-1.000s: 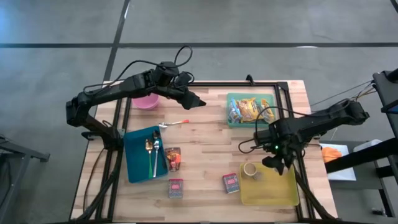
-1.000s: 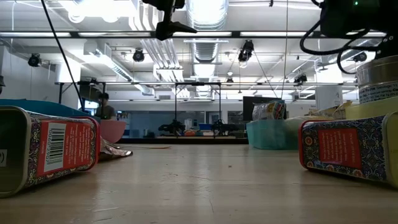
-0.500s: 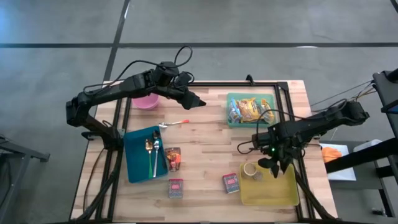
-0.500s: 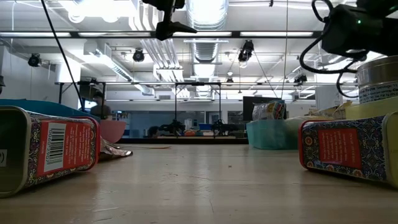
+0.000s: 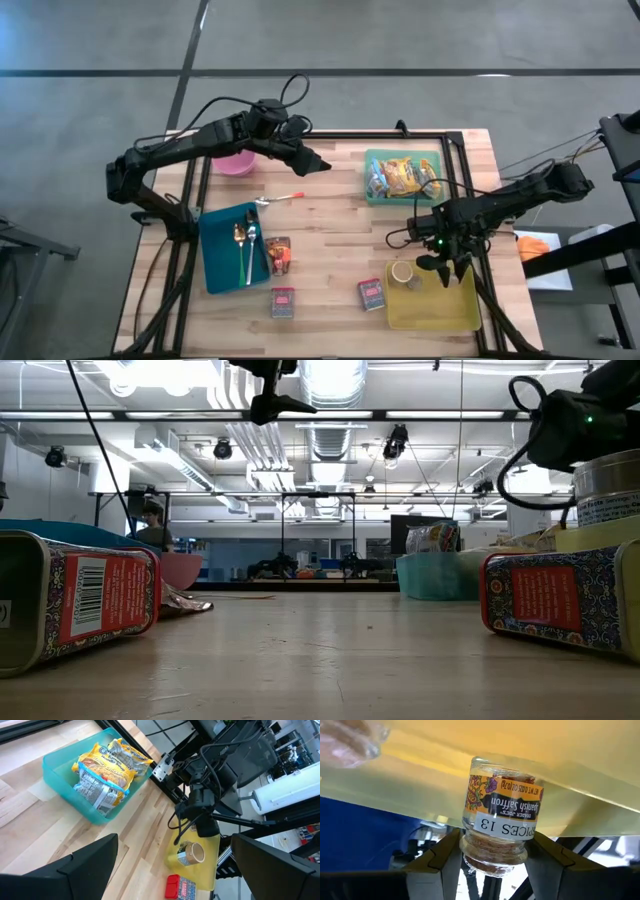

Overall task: Pick & Place Food Item
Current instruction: Put the brown spice bottle into the yellow bin

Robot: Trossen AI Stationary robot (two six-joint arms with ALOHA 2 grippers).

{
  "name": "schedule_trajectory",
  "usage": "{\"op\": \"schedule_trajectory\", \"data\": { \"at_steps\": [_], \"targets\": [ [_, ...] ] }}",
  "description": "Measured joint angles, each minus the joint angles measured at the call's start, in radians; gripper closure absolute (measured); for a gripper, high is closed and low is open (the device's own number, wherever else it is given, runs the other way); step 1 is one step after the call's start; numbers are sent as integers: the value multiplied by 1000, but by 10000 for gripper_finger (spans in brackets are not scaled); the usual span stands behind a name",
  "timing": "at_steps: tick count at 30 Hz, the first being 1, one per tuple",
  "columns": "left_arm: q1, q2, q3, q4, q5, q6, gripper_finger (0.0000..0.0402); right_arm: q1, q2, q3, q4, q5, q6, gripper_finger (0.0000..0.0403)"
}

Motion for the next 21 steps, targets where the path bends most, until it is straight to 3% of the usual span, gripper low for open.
{"op": "schedule_trajectory", "data": {
  "at_steps": [13, 21],
  "targets": [
    [0, 0, 0, 0, 0, 0, 9, -2, 0, -111, 338, -21, 270, 234],
    [0, 0, 0, 0, 0, 0, 9, -2, 0, -124, 365, -22, 314, 234]
  ]
}}
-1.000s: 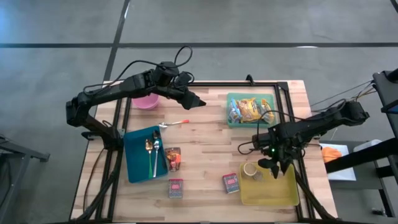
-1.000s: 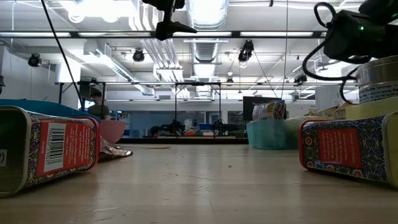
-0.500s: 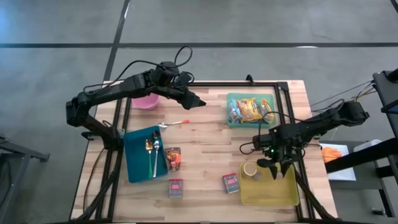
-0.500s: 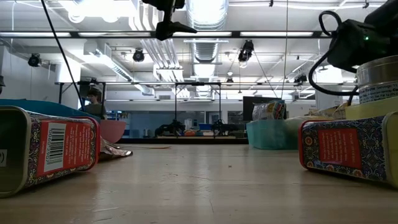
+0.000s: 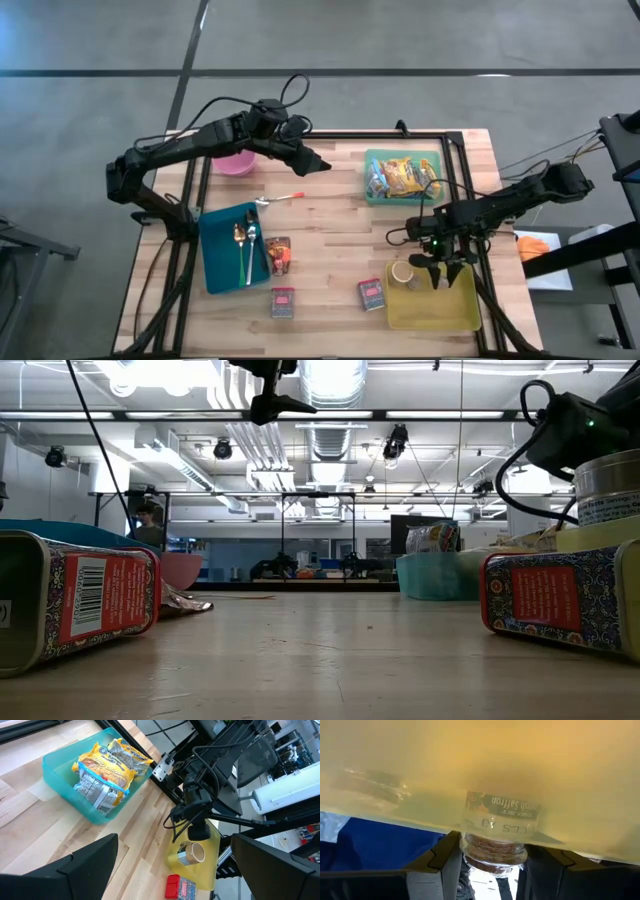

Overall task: Pick & Place Food Item
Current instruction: Put the brown spice bottle into the yellow bin

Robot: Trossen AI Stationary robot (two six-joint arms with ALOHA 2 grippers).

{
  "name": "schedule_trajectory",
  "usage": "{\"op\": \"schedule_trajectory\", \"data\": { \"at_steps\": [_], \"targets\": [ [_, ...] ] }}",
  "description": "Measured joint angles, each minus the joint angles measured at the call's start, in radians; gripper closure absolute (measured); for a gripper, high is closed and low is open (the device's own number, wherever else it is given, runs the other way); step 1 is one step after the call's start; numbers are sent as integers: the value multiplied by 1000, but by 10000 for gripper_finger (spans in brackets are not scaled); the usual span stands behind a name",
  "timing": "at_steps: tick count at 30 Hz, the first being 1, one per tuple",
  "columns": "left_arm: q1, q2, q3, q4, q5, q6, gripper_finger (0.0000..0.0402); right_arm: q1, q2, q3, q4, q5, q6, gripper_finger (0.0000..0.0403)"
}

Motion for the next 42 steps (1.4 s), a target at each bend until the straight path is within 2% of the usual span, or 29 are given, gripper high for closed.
{"op": "schedule_trajectory", "data": {
  "at_steps": [3, 11, 15, 22, 30, 42],
  "targets": [
    [0, 0, 0, 0, 0, 0, 9, 0, 0, -3, 5, 4, 21, 234],
    [0, 0, 0, 0, 0, 0, 9, -1, 0, -10, 133, 23, 204, 234],
    [0, 0, 0, 0, 0, 0, 9, 0, 0, -11, 142, 65, 242, 230],
    [0, 0, 0, -1, 0, 3, 9, -1, -2, -19, 145, 84, 251, 232],
    [0, 0, 0, -28, 4, 14, 9, -1, -2, -20, 149, 91, 247, 189],
    [0, 0, 0, -39, 11, 18, 9, 0, -2, -20, 145, 105, 217, 180]
  ]
}}
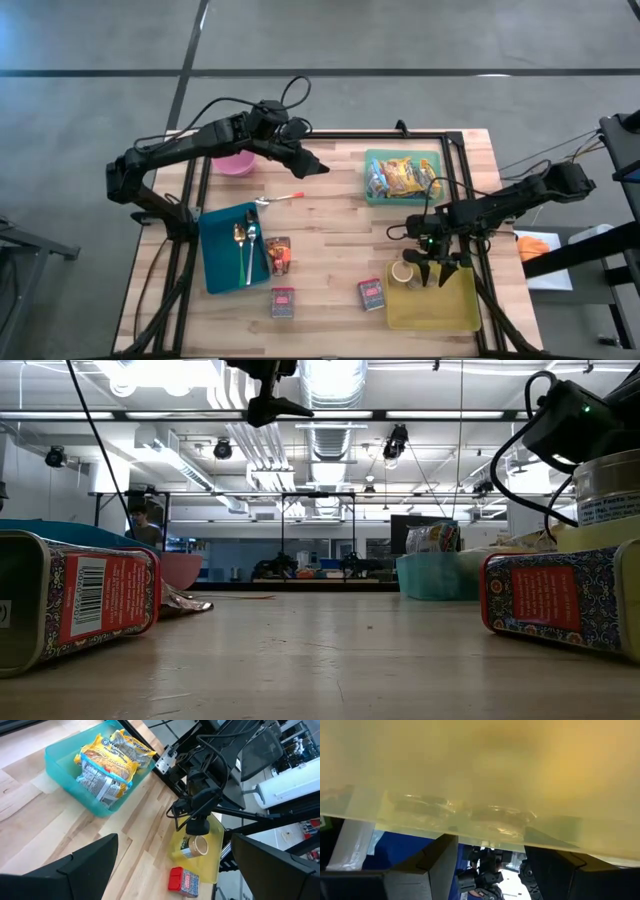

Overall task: Pick & Place Food Item
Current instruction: Put the brown spice bottle into the yellow bin, then put the right red spice can into the yellow bin

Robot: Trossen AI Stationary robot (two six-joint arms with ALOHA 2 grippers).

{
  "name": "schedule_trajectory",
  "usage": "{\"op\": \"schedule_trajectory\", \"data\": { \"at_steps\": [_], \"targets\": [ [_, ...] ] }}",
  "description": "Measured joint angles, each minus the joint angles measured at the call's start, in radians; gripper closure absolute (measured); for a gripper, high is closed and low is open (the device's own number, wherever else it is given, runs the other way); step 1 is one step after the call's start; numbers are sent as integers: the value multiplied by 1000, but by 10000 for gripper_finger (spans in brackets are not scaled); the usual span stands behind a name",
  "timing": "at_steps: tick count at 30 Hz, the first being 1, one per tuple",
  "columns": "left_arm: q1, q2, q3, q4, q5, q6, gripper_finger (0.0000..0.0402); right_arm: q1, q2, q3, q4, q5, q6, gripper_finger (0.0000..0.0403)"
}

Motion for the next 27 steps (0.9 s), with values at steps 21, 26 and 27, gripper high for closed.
{"op": "schedule_trajectory", "data": {
  "at_steps": [21, 26, 27],
  "targets": [
    [0, 0, 0, -5, 41, -1, 9, 7, -249, -3, -14, 172, 69, 179],
    [0, 0, 0, -5, 41, -1, 9, 36, -311, -1, -64, 158, 103, 179],
    [1, 0, 0, -5, 41, -2, 9, 40, -321, -1, -68, 156, 104, 179]
  ]
}}
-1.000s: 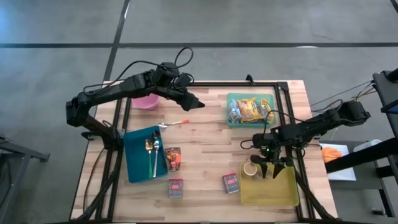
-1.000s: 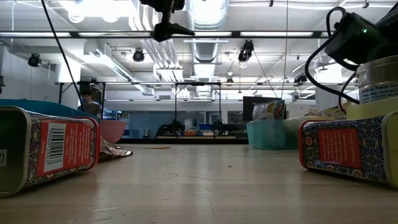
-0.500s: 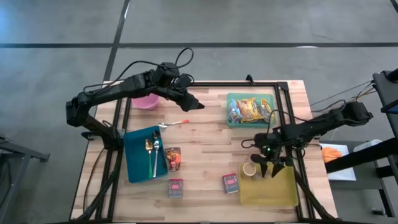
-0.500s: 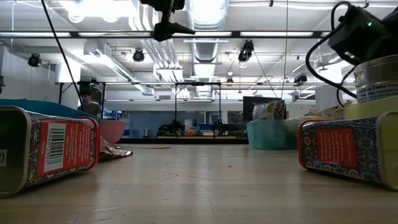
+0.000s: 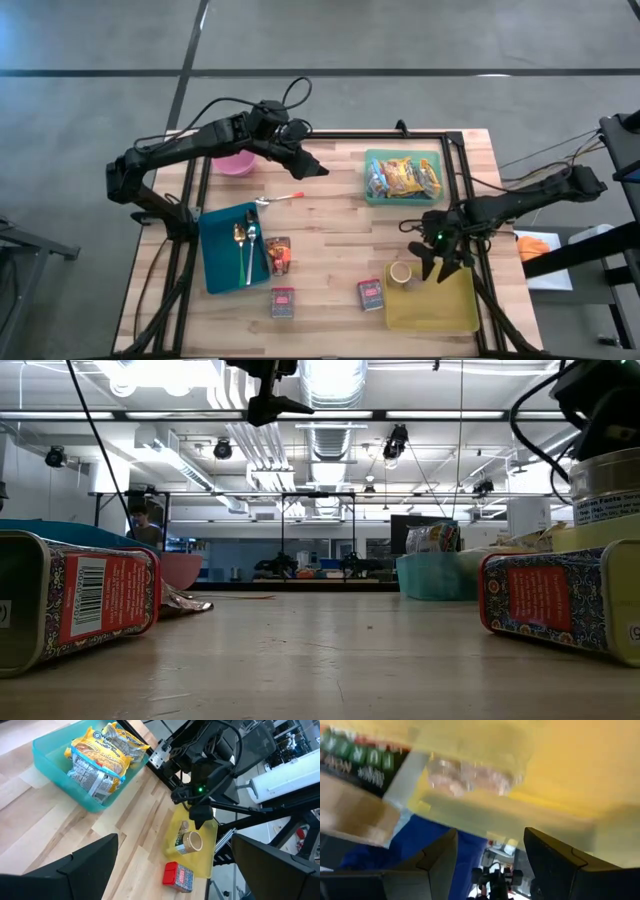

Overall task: Pick & Place Food Item
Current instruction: Put the right red spice can into the yellow bin

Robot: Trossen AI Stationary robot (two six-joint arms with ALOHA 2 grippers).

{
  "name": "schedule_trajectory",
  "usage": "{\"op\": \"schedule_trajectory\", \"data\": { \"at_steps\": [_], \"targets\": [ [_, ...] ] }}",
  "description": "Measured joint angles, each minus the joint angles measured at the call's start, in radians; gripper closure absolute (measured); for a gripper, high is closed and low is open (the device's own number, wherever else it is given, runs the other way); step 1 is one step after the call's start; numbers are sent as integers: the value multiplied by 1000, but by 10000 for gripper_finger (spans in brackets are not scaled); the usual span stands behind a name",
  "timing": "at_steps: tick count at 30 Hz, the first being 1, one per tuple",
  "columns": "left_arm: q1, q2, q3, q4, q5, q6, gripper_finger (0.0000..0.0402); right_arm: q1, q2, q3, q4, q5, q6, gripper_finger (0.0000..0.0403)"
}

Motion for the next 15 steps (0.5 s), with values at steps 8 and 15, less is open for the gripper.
{"op": "schedule_trajectory", "data": {
  "at_steps": [8, 15],
  "targets": [
    [1, 0, 0, 0, 23, -14, 9, 6, -56, 149, -218, 9, -149, 179],
    [0, 0, 0, -10, 126, -13, 9, 6, 19, 347, -456, 192, -500, 179]
  ]
}}
